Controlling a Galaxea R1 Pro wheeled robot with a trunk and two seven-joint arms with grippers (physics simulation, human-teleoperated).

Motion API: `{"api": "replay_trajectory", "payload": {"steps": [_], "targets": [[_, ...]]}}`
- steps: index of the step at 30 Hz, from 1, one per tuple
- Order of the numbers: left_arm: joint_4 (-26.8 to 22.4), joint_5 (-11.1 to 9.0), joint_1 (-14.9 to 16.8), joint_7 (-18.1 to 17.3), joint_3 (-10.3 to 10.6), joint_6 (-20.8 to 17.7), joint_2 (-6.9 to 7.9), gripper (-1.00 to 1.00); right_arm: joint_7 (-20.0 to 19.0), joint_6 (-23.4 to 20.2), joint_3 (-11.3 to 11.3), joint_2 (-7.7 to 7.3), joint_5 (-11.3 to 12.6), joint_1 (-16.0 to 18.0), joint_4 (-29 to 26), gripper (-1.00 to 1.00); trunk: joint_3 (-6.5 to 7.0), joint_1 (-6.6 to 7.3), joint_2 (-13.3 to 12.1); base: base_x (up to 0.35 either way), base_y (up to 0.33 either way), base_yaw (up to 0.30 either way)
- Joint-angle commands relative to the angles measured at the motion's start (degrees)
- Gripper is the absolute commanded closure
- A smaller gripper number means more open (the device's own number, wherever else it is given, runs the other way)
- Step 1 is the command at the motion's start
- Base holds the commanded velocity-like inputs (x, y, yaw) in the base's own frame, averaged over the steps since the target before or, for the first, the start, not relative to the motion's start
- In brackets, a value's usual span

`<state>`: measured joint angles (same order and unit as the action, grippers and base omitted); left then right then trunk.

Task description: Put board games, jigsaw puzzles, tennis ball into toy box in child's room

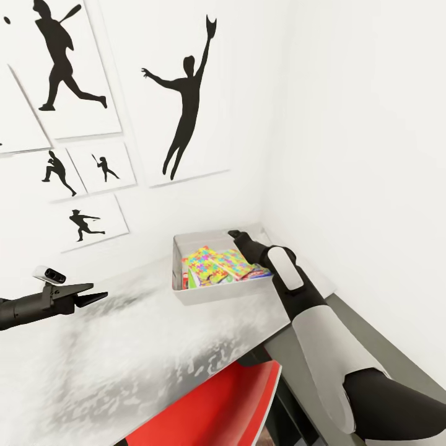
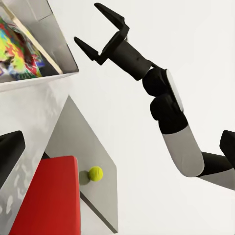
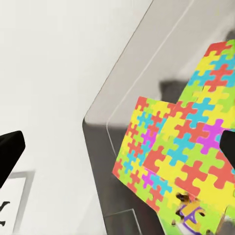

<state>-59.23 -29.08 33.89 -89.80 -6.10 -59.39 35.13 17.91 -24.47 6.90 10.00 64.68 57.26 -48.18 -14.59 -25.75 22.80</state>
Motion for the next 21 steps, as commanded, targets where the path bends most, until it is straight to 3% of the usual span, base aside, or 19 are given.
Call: {"api": "replay_trajectory", "payload": {"steps": [1,21], "targets": [[0.0,0.0,0.0,-0.2,0.0,-0.6,0.03,-1.00,0.5,-0.1,0.0,0.00,0.5,0.0,-0.1,-1.00,-0.11,-0.03,0.1,0.000,0.000,0.000],[0.0,0.0,0.0,-0.2,0.0,-0.6,0.03,-1.00,0.1,-0.1,0.3,0.00,0.4,-0.4,-0.5,-1.00,-0.11,-0.03,0.1,0.000,0.000,0.000]]}}
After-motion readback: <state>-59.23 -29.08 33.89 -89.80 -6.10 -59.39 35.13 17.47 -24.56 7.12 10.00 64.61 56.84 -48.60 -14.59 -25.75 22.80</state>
